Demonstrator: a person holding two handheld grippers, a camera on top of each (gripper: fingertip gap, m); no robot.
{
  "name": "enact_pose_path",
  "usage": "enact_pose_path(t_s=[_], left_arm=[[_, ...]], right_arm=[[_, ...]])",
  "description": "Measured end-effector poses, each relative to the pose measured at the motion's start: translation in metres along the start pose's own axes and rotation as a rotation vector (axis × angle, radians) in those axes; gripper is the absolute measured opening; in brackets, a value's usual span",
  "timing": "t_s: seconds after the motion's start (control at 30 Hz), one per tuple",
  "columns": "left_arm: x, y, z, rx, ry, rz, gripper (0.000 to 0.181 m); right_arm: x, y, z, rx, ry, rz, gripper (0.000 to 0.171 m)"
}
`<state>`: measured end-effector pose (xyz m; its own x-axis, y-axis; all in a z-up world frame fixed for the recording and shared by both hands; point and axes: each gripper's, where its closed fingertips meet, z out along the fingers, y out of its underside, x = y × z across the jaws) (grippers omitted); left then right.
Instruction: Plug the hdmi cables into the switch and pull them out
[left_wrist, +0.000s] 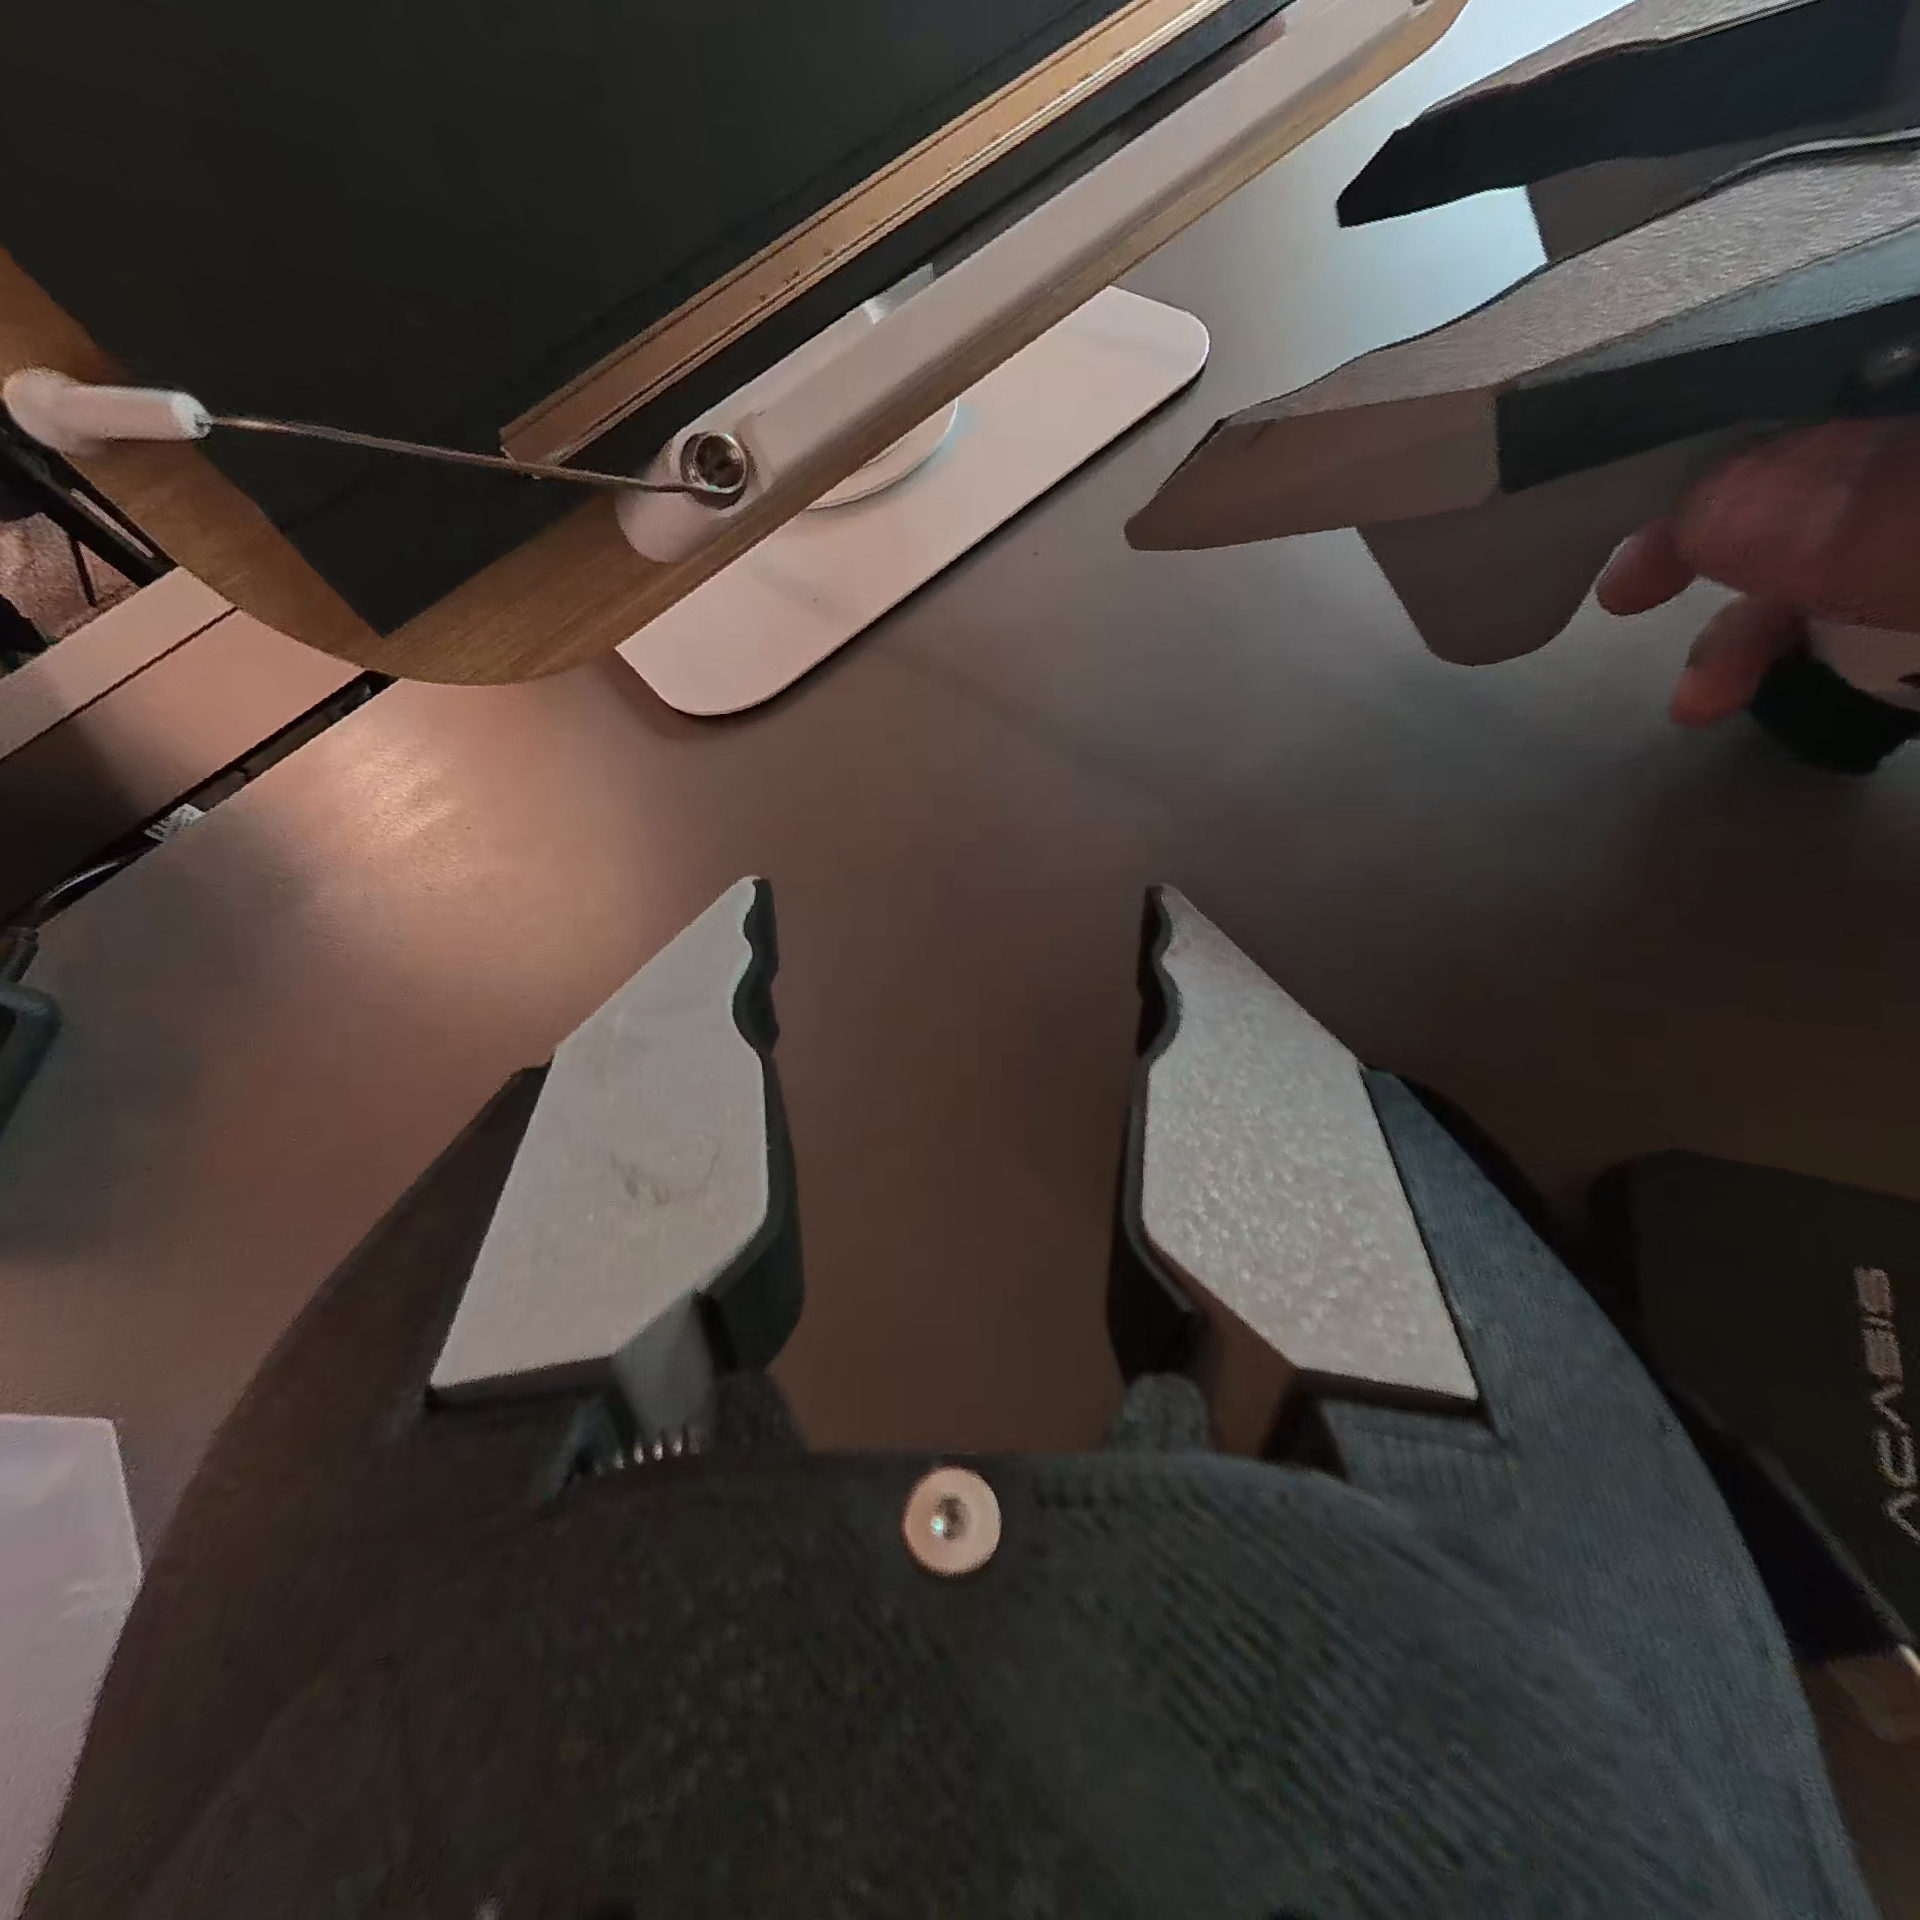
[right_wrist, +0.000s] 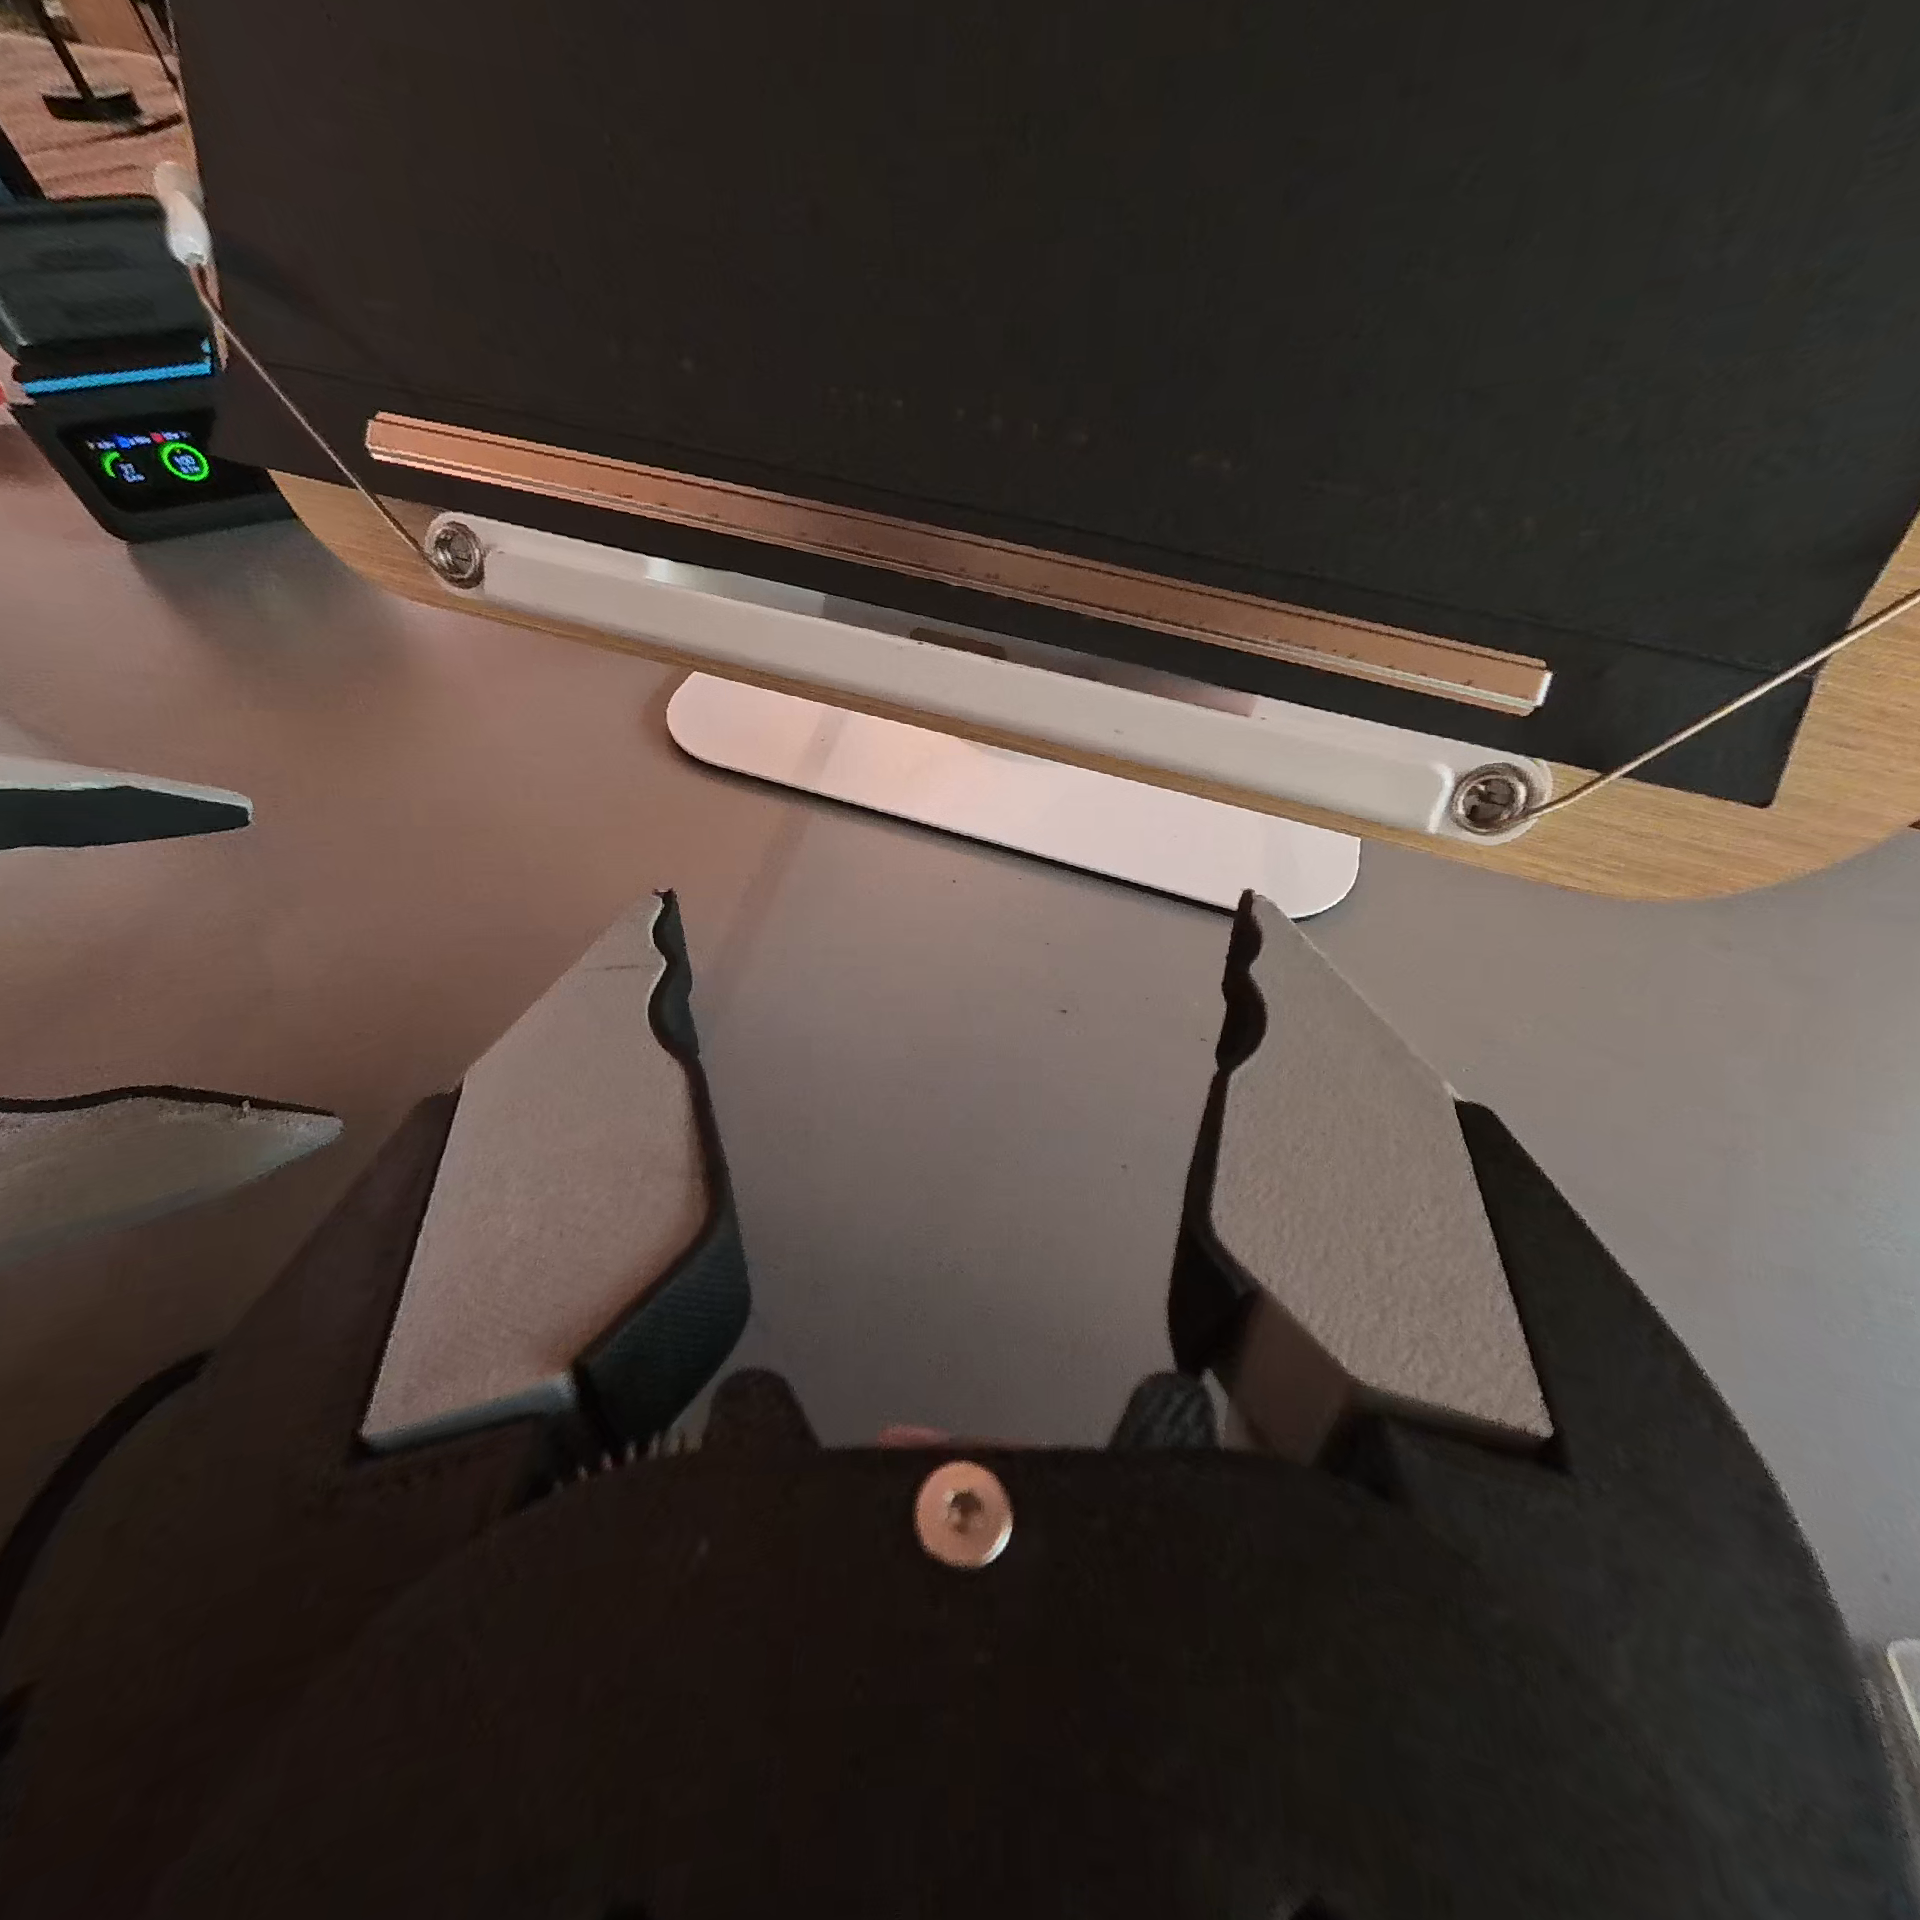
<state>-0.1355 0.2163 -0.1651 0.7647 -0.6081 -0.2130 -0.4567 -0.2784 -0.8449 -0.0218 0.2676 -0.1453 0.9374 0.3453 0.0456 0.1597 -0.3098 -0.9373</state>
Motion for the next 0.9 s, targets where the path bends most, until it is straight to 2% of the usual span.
enact_pose_path(t_s=[0.2, 0.6, 0.8, 0.9], left_arm=[[0.0, 0.004, 0.002, -0.015, 0.007, -0.013, 0.068], [-0.001, 0.009, 0.003, -0.038, -0.006, -0.011, 0.068], [-0.002, 0.009, 0.0, -0.025, -0.022, -0.018, 0.067], [-0.005, 0.004, -0.006, 0.022, -0.048, -0.018, 0.061]], right_arm=[[-0.004, 0.005, 0.0, -0.03, -0.031, -0.013, 0.105], [-0.013, 0.034, 0.0, -0.218, -0.043, -0.032, 0.119], [-0.021, 0.037, -0.005, -0.226, -0.076, -0.008, 0.121], [-0.018, 0.039, -0.015, -0.213, -0.054, -0.002, 0.119]])
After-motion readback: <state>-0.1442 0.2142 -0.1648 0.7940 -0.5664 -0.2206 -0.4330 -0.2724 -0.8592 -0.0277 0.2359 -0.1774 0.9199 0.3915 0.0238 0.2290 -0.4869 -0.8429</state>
